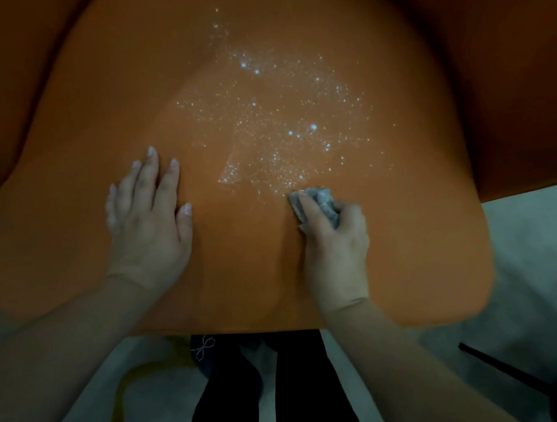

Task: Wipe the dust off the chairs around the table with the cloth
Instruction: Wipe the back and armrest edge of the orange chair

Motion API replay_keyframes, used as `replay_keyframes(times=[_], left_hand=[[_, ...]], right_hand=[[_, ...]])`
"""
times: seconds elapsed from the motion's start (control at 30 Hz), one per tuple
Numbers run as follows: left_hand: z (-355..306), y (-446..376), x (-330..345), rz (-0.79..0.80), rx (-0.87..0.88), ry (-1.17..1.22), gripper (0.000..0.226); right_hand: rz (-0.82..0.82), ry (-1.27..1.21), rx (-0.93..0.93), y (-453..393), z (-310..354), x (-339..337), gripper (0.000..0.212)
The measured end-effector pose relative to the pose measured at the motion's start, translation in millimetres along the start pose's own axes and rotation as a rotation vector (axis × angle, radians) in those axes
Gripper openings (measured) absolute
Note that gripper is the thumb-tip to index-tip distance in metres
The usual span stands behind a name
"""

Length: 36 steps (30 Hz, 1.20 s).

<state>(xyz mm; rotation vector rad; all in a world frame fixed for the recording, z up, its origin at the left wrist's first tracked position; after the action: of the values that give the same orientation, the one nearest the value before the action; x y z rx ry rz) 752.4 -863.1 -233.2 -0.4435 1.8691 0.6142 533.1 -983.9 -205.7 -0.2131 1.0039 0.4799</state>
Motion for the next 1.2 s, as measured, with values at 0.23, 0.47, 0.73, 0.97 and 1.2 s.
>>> replay_keyframes(times=[0.23,0.47,0.73,0.97,1.2], left_hand=[[-8,1,0,0.006,-0.029,-0.022,0.056],[-16,-27,-18,0.005,-0.066,-0.028,0.059],[-20,-60,-20,0.027,-0.112,-0.020,0.059],[-10,-65,-22,0.021,-0.177,-0.011,0.057],[-12,-66,-22,0.008,-0.180,0.043,0.057]], right_hand=[[-0.007,0.007,0.129,-13,-29,-24,0.053],[-0.239,-0.020,0.322,-72,-72,-61,0.063],[-0.033,0.047,0.069,-91,-47,-36,0.055],[-0.174,0.052,0.335,-135,-83,-59,0.058],[0.061,0.051,-0.137,-138,-9,-11,0.051]])
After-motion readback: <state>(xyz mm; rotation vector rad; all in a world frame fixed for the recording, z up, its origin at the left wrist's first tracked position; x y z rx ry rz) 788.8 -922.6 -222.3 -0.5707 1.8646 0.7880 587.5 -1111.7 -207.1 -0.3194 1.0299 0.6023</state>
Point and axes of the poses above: each hand's wrist, its own y-axis away from the middle knuckle, its own x-axis out of the palm, z = x × y, the point moved 10 cm from there along -y, towards the middle knuckle, and after that the axes turned 6 degrees about z, right-handed, at the moved point
